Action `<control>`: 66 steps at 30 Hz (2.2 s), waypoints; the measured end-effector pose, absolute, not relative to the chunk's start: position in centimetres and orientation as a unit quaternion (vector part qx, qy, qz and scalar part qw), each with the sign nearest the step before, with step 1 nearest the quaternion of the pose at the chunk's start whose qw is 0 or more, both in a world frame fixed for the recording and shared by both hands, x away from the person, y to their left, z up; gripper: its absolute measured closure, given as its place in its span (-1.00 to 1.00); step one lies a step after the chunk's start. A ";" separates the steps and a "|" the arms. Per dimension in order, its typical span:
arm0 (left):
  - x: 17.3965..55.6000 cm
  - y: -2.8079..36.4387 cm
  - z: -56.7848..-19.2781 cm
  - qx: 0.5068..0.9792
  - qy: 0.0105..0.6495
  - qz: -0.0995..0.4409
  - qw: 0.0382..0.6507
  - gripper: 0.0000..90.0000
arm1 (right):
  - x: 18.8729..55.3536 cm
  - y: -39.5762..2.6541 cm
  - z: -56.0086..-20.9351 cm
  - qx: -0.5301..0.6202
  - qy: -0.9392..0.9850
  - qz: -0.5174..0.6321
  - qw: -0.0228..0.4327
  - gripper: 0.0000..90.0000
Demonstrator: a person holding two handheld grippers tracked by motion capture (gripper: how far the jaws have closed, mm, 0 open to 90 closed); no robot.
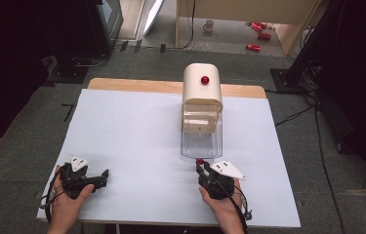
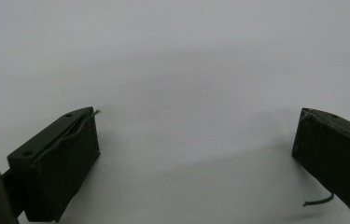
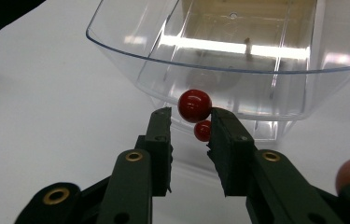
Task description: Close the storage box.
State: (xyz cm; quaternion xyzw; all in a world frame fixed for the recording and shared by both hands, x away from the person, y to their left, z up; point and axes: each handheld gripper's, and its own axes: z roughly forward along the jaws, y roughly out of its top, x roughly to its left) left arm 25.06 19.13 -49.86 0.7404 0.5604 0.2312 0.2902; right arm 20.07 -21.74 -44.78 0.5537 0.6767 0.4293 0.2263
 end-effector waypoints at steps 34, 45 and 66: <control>25.1 19.1 -49.9 0.740 0.560 0.231 0.290 -0.99 | 20.5 -21.5 -44.1 0.569 0.662 0.424 0.241 0.68; 25.1 19.1 -49.9 0.740 0.560 0.231 0.290 -0.99 | 20.9 -21.3 -43.1 0.566 0.660 0.429 0.244 0.68; 25.1 19.1 -49.9 0.741 0.560 0.231 0.290 -0.99 | 22.9 -21.4 -40.8 0.559 0.658 0.435 0.257 0.69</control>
